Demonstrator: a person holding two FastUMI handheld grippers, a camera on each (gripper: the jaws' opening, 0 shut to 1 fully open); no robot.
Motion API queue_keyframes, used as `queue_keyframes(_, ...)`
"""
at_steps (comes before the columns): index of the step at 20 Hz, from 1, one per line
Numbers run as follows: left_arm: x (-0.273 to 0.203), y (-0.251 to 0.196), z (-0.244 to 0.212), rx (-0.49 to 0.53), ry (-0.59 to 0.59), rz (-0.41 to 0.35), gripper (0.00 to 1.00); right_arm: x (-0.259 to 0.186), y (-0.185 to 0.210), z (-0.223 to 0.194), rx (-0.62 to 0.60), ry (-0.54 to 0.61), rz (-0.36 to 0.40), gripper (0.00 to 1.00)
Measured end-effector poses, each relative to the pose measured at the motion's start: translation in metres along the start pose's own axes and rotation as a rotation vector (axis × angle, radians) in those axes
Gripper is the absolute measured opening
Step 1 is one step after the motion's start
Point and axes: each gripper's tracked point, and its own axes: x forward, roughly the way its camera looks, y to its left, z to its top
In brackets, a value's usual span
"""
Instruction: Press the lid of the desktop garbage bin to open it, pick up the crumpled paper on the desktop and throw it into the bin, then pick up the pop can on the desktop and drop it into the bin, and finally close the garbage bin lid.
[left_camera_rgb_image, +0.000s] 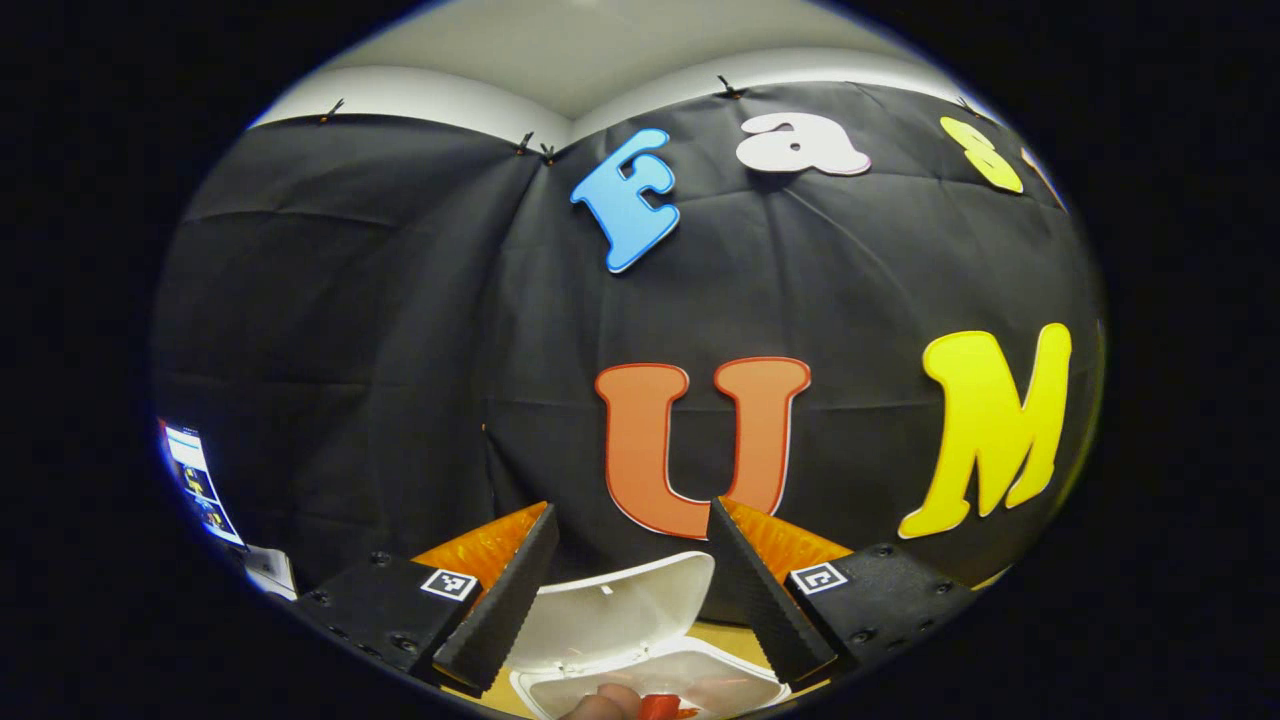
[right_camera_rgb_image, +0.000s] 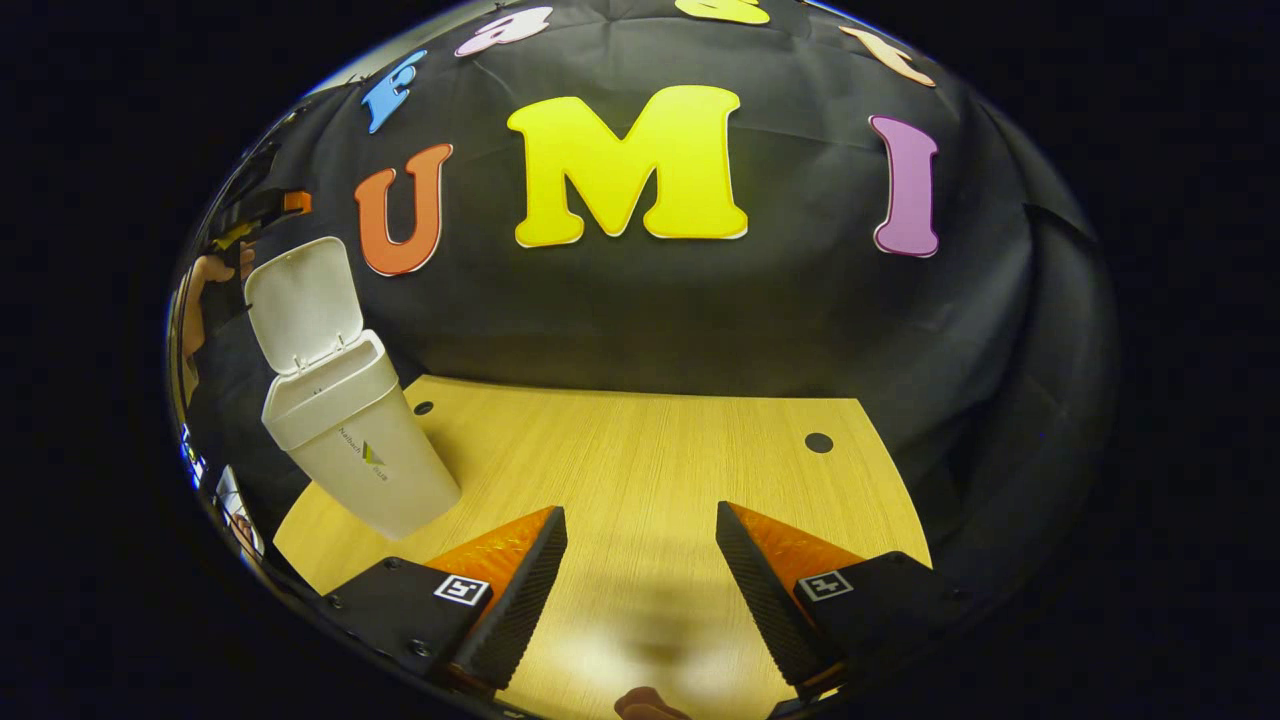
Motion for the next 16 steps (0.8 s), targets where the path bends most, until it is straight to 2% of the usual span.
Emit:
queue_keyframes(3, 0.02, 0.018, -0.014, -0.016, 0.062, 0.05, 0.98, 0.002, 0.005, -0.003, 0.01, 0.008, 0.008, 0.93)
queue_keyframes(4, 0.026, 0.022, -0.021, -0.029, 0.091, 0.059, 0.98, 0.003, 0.007, -0.005, 0.009, 0.011, 0.011, 0.96)
queue_keyframes(9, 0.042, 0.022, -0.055, -0.025, 0.227, 0.06, 0.97, 0.01, 0.01, -0.011, 0.016, 0.025, 0.008, 0.96)
queue_keyframes(13, 0.041, 0.018, -0.054, -0.022, 0.235, 0.038, 0.96, 0.011, 0.013, -0.012, 0.022, 0.031, 0.015, 0.96)
queue_keyframes(16, 0.036, 0.013, -0.06, -0.071, 0.26, 0.024, 0.96, 0.012, 0.012, -0.019, 0.031, 0.042, 0.019, 0.95)
